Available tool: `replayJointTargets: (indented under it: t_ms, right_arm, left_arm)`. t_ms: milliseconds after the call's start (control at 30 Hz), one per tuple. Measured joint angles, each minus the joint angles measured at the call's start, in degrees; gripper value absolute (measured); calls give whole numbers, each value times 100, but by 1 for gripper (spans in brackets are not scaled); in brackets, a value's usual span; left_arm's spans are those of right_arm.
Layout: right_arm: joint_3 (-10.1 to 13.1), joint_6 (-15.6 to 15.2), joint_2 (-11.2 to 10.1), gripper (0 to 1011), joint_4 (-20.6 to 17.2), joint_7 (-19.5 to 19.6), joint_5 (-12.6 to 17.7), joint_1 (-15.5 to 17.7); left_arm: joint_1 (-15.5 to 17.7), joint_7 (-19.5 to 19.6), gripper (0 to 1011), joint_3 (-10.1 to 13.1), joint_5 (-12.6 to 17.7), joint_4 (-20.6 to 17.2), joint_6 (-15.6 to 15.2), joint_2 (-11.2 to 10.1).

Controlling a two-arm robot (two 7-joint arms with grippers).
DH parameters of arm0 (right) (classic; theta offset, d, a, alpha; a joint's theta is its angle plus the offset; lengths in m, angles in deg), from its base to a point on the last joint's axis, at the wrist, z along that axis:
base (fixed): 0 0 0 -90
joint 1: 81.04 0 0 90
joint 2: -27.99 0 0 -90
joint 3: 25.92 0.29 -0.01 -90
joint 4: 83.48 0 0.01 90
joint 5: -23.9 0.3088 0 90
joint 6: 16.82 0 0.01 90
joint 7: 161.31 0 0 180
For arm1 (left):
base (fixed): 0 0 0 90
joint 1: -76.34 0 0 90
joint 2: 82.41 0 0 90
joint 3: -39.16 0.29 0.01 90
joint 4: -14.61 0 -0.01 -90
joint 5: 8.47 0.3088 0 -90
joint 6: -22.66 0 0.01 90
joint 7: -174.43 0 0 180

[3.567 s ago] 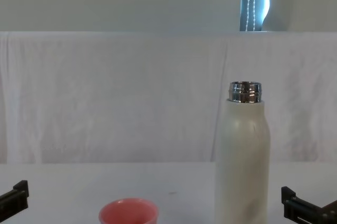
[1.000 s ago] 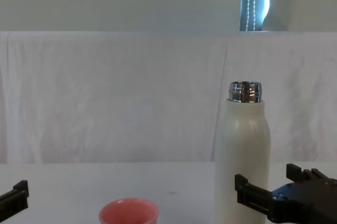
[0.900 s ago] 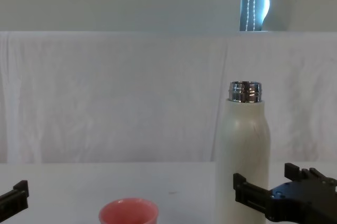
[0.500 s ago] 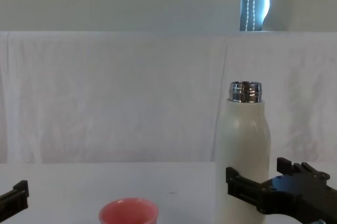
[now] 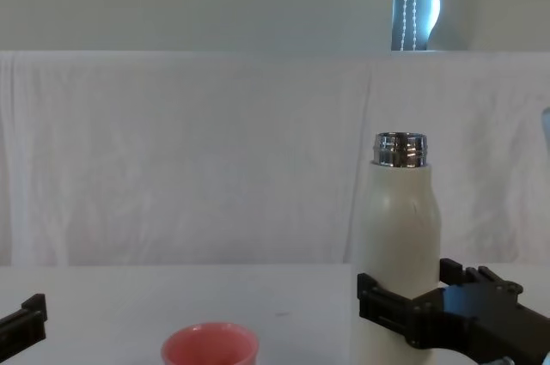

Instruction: Grasp the thermos with one hand and pour water into the cup lid.

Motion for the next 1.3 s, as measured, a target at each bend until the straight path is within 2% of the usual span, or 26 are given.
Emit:
replayJointTargets:
  t_ms: [400, 800, 1133, 1300]
  right_arm:
    - [-18, -7, 63, 1000, 133, -4, 44, -131]
    - [-48, -12, 159, 1000, 420, -47, 158, -396]
    - [-78, -22, 172, 1000, 549, -84, 212, -509]
    - [-74, -36, 163, 969, 574, -90, 248, -531]
  left_arm:
    - [0, 0, 1001, 0, 0, 0, 0, 0]
    - [0, 0, 1001, 0, 0, 0, 0, 0]
    - [0, 0, 1001, 0, 0, 0, 0, 0]
    - [0, 0, 1001, 0, 0, 0, 0, 0]
